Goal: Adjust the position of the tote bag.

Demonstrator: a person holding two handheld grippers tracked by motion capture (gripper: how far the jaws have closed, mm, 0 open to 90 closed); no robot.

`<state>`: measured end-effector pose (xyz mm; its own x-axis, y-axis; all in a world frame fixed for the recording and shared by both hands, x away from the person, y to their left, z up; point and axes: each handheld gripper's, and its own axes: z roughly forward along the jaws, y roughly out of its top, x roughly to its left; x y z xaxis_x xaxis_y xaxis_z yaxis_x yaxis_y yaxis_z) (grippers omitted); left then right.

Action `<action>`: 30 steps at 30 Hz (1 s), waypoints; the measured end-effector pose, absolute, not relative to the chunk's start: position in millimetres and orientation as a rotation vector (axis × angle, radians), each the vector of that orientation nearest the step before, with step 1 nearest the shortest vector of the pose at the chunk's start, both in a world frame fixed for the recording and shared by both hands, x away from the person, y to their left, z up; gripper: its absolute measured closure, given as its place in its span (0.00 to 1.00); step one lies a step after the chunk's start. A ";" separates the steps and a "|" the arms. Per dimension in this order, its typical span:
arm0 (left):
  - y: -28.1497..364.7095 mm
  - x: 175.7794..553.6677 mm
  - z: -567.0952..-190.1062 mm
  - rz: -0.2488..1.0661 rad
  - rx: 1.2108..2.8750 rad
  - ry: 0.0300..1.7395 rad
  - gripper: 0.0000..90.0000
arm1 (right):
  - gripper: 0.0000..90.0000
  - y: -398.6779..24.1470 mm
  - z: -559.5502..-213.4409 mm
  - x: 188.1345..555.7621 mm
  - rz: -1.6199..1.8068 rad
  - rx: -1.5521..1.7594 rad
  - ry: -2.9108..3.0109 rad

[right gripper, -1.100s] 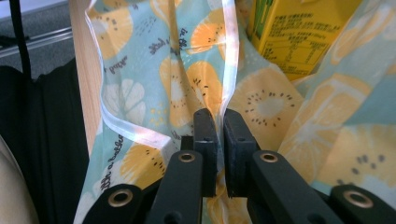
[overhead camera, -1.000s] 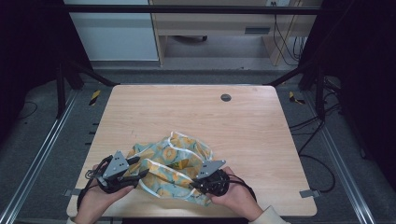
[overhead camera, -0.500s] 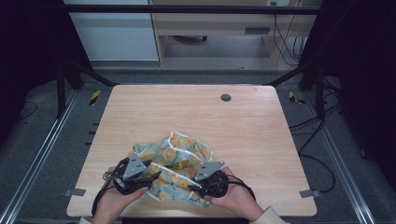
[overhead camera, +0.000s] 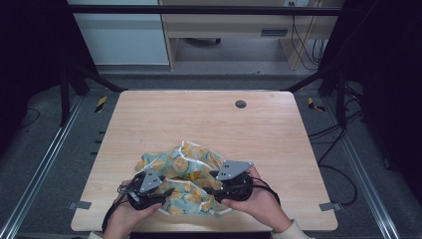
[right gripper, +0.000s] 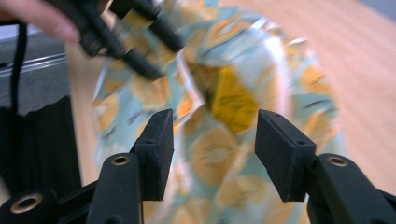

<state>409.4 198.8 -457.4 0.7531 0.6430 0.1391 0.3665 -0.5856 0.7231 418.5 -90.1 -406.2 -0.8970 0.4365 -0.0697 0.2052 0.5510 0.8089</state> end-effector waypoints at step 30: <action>178.4 407.6 -457.6 0.562 2.209 0.692 0.54 | 0.98 -43.6 -372.0 483.8 1.351 0.569 2.482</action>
<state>407.6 178.4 -457.6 0.7585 0.6270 0.1776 0.3022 -0.5800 0.7565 483.8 -43.6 -372.0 -0.8898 0.4546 -0.0385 0.2144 0.4912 0.8443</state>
